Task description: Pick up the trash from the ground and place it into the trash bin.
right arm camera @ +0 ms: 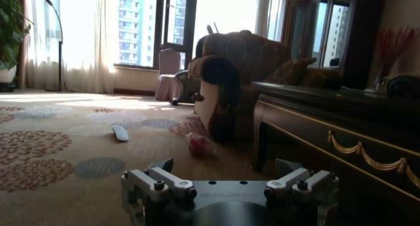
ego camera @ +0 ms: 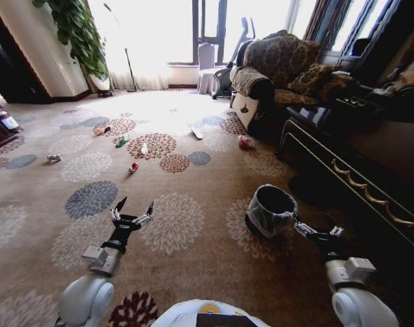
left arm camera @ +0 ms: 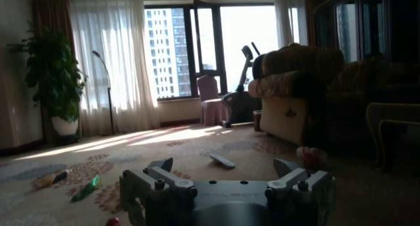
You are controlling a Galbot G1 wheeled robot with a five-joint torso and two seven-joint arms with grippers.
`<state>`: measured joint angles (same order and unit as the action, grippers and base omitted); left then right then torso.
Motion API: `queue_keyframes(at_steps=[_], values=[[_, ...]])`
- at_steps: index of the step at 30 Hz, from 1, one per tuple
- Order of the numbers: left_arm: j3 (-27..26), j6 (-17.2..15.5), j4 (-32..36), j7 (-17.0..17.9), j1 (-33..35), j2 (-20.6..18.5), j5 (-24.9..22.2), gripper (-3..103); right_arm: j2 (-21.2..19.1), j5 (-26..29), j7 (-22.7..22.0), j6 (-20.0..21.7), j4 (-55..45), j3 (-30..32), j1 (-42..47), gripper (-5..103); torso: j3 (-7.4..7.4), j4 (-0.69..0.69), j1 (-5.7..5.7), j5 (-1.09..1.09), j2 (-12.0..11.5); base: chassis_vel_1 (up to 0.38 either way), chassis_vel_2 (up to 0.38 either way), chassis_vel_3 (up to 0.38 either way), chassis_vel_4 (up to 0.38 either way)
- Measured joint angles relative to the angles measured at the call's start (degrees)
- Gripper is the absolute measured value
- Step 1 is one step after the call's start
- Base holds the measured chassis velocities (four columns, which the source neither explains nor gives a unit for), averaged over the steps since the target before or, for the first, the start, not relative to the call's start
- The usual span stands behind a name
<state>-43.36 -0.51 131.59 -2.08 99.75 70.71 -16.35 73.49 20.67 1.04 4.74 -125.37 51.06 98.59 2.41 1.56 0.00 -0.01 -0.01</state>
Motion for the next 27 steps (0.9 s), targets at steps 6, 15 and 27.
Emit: queue_keyframes(at_steps=[6, 15, 27], values=[[0.5, -0.1, -0.1, 0.0, -0.2, 0.0, 0.9, 100, -0.1, 0.0, 0.0, 0.7, -0.1, 0.0, 0.1, 100, 0.0, 0.0, 0.0, 0.01, 0.0, -0.157, 0.123, 0.135, -0.151], [0.7, -0.2, -0.9, 0.0, -0.5, -0.1, 1.0, 100, -0.4, -0.1, 0.0, 1.4, -0.5, -2.9, -0.9, 100, 0.0, 0.0, 0.0, 0.01, 0.0, -0.111, 0.032, 0.025, -0.111], [1.0, 0.3, -3.4, 0.4, -2.4, -0.1, -2.5, 100, -6.5, 2.2, 0.0, 6.3, 4.4, -9.0, -8.4, 100, 0.0, -0.04, 0.0, 0.01, 0.0, -0.071, -0.088, -0.088, -0.069]])
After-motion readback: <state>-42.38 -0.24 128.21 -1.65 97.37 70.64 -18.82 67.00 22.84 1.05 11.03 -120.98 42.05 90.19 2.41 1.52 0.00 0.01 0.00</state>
